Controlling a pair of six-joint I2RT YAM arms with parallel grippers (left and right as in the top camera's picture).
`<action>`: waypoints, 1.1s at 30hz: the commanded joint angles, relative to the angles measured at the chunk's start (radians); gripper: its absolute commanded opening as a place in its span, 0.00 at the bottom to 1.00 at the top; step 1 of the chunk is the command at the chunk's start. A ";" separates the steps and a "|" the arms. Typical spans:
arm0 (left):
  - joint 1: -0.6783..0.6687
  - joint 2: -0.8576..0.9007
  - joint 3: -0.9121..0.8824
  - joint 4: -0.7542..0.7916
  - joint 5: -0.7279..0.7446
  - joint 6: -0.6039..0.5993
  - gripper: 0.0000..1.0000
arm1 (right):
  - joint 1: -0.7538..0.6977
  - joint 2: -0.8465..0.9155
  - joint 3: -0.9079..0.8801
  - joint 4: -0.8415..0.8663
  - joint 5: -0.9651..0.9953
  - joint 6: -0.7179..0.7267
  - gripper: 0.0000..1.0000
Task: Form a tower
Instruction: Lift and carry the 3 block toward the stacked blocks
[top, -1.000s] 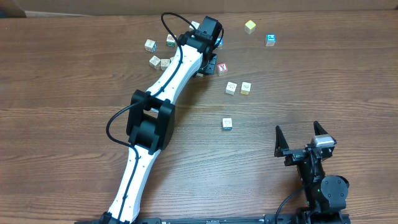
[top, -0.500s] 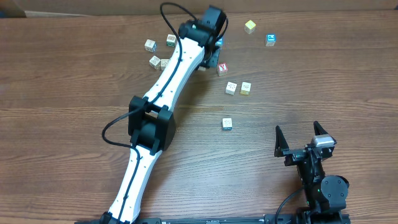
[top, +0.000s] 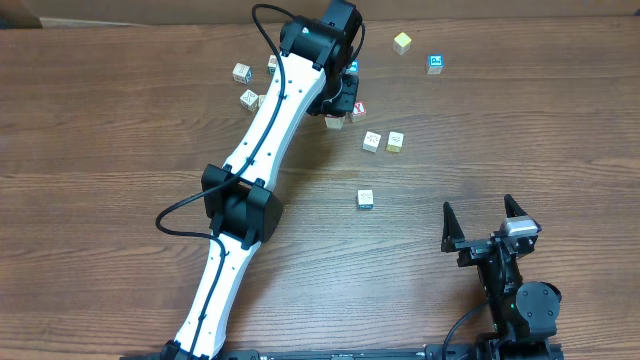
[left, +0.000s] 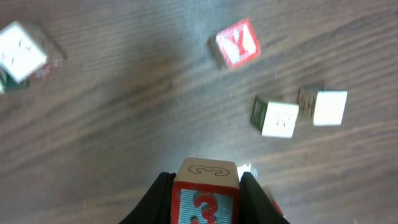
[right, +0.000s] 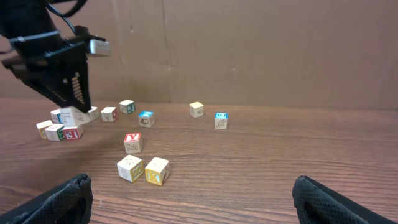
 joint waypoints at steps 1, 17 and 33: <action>-0.005 -0.010 0.105 -0.060 0.002 -0.064 0.14 | 0.001 -0.006 -0.010 0.006 -0.005 0.006 1.00; -0.097 -0.178 0.205 -0.131 0.040 -0.084 0.10 | 0.001 -0.006 -0.010 0.006 -0.005 0.006 1.00; -0.174 -0.493 -0.310 -0.131 -0.009 -0.145 0.10 | 0.001 -0.006 -0.010 0.006 -0.005 0.006 1.00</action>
